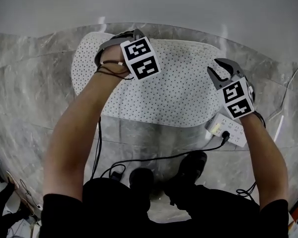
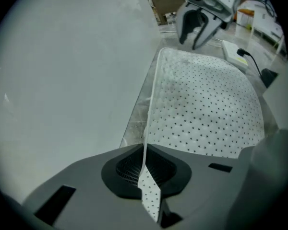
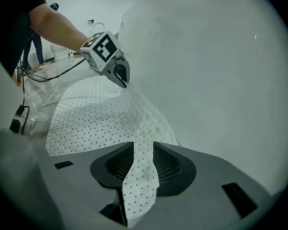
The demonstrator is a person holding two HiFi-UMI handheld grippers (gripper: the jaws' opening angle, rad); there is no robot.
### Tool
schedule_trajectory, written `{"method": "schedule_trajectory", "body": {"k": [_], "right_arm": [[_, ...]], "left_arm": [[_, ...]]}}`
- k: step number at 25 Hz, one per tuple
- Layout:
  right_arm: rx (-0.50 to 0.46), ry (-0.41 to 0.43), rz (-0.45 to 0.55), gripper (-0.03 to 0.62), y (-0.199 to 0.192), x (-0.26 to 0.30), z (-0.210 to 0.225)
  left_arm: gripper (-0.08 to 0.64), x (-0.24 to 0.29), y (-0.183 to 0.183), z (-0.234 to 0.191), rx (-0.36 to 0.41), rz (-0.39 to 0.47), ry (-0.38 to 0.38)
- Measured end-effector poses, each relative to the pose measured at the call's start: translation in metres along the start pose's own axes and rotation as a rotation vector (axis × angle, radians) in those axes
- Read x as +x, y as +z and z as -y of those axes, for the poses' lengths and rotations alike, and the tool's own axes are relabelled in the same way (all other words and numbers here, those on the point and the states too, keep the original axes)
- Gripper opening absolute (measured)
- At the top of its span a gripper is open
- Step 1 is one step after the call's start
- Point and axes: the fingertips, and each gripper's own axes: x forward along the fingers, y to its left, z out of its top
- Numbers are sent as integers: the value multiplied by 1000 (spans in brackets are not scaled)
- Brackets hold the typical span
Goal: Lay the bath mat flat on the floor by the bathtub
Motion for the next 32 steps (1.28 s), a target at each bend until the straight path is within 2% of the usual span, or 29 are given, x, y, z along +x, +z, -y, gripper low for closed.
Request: {"method": "schedule_trajectory", "body": {"k": [4, 7, 10, 12, 15, 17, 19, 21, 23, 25, 26, 29, 32], "right_arm": [[23, 68, -133, 159, -53, 5, -15], [47, 78, -231, 187, -93, 4, -18], [135, 57, -269, 191, -122, -2, -8], [204, 51, -274, 194, -135, -4, -4], [226, 61, -278, 198, -143, -4, -7], [211, 75, -274, 196, -141, -3, -13], [199, 100, -263, 193, -135, 0, -21], [170, 134, -262, 184, -130, 5, -34], [116, 163, -275, 181, -130, 10, -49], [62, 180, -281, 124, -129, 12, -58], [48, 188, -281, 103, -129, 12, -61], [56, 212, -282, 91, -131, 12, -63], [76, 239, -300, 92, -131, 14, -61]], "left_arm": [[20, 17, -6, -18, -96, -20, -49], [24, 27, -10, -27, -94, -52, -37], [25, 32, -15, -28, -118, -68, -16], [51, 31, -14, -27, -121, -59, 17], [184, 28, -7, -25, -82, -12, 103], [198, 21, -4, -29, -83, 39, 172], [198, 12, -4, -31, -136, 102, 212], [191, 8, -6, -15, -228, 161, 156], [158, 8, -8, 16, -314, 210, 44], [146, 5, -6, 45, -347, 258, -30], [146, 2, -5, 55, -347, 283, -49], [133, -3, -1, 69, -345, 312, -88], [40, -5, 1, 67, -404, 311, -98]]}}
